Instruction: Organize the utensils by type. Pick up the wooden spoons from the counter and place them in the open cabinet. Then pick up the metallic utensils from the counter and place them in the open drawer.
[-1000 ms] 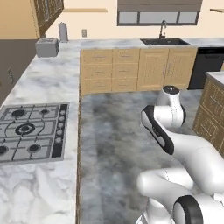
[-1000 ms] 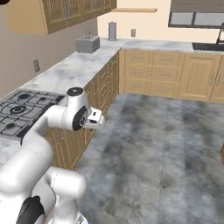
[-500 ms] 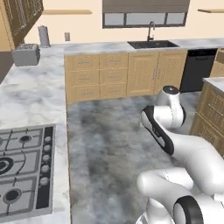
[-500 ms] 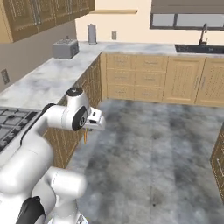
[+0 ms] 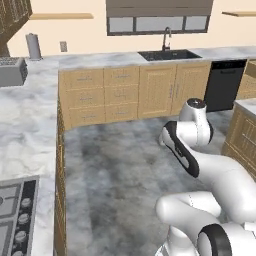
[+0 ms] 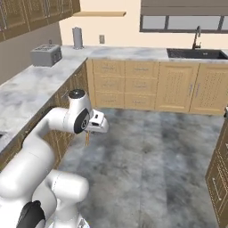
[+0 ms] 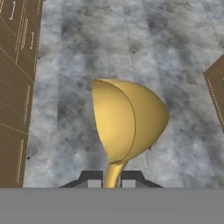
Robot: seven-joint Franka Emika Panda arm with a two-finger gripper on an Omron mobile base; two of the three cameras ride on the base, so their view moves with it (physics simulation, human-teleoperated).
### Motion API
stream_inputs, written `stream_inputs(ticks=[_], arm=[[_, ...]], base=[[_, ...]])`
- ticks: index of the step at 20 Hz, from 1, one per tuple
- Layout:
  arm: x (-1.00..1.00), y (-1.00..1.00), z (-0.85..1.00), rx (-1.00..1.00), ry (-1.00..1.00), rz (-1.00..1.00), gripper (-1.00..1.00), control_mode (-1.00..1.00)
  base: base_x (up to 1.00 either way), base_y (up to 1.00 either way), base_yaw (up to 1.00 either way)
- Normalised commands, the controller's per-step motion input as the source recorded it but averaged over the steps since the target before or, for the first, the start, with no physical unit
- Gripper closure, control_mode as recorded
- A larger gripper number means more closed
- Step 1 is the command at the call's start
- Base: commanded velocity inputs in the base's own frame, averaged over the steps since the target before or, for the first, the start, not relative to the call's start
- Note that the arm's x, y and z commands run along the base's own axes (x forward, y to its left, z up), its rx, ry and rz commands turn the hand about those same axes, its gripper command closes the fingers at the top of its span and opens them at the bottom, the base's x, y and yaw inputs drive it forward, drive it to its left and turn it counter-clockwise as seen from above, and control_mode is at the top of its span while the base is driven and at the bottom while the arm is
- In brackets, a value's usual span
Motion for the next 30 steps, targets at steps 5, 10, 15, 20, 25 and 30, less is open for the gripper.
stream_inputs(ticks=[5,10,15,20,25,30], arm=[[0.00,0.00,0.00,0.00,0.00,0.00,1.00,1.00],[0.00,0.00,0.00,0.00,0.00,0.00,1.00,1.00],[0.00,0.00,0.00,0.00,0.00,0.00,1.00,1.00],[0.00,0.00,0.00,0.00,0.00,0.00,1.00,1.00],[0.00,0.00,0.00,0.00,0.00,0.00,1.00,1.00],[0.00,0.00,0.00,0.00,0.00,0.00,1.00,1.00]], base=[[0.75,-0.35,-0.20],[0.75,-0.32,-0.23],[0.78,-0.28,-0.26],[0.81,-0.23,-0.26],[0.86,-0.18,-0.23],[0.89,-0.19,-0.20]])
